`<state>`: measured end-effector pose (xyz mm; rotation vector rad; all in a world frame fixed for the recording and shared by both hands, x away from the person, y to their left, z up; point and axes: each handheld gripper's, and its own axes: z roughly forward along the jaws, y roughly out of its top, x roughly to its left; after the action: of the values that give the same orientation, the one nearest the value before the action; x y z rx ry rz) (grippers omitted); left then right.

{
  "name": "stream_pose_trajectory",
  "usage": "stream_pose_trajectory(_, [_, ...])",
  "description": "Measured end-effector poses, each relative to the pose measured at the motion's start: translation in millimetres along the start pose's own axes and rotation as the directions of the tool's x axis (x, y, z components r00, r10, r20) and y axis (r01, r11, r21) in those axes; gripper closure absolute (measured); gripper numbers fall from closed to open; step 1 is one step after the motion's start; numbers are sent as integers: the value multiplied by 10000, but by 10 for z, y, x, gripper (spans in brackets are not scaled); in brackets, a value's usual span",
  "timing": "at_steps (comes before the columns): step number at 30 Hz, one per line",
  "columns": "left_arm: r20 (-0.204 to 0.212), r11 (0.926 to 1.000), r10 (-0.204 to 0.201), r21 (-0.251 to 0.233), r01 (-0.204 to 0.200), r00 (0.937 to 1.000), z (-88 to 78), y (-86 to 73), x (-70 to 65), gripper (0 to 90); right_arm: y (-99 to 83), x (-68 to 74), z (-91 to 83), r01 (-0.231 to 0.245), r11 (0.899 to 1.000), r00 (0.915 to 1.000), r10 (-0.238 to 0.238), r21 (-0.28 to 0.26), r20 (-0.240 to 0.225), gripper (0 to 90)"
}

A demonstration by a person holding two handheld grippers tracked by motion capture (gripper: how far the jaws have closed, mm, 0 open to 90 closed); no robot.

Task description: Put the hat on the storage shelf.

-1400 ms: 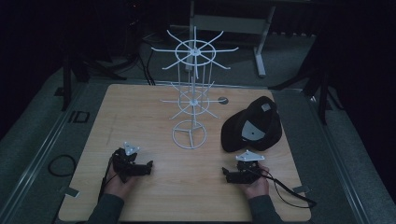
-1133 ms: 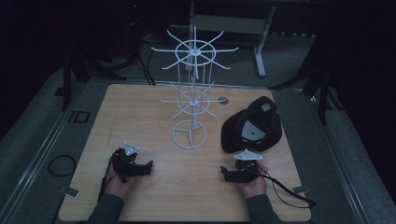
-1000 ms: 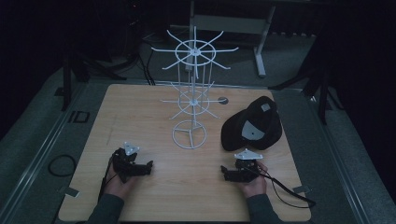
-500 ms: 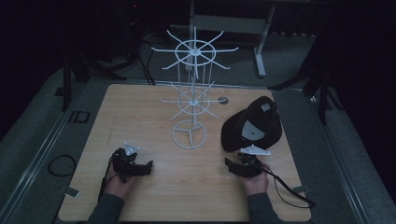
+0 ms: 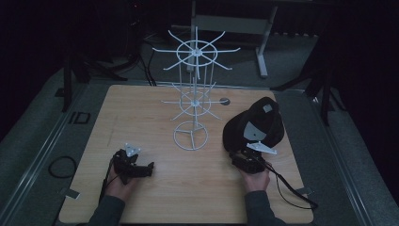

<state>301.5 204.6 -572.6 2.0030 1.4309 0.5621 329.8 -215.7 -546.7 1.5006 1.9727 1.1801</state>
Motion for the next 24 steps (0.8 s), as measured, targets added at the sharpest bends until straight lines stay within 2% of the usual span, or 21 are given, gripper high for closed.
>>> stream_pose_trajectory(5, [2, 10000, -3, 2, 3, 10000, 0, 0, 0, 2, 25, 41, 29, 73, 9999, 9999, -74, -109, -77, 453])
stream_pose_trajectory(11, [2, 10000, -9, 2, 9, 10000, 0, 0, 0, 2, 90, 73, 86, -295, 9995, 9990, 290, -138, -340, 491])
stream_pose_trajectory(18, [2, 10000, -8, 1, 8, 10000, 0, 0, 0, 2, 132, 38, 54, -468, 9985, 9988, 465, -270, -117, 603])
stream_pose_trajectory(21, [2, 10000, -6, 2, 6, 10000, 0, 0, 0, 2, 152, 8, 19, -397, 9992, 9990, 395, -104, -185, 617])
stream_pose_trajectory(24, [0, 10000, 2, 3, -2, 10000, 0, 0, 0, 2, 149, -63, -23, -327, 9993, 9985, 334, 175, -443, 641])
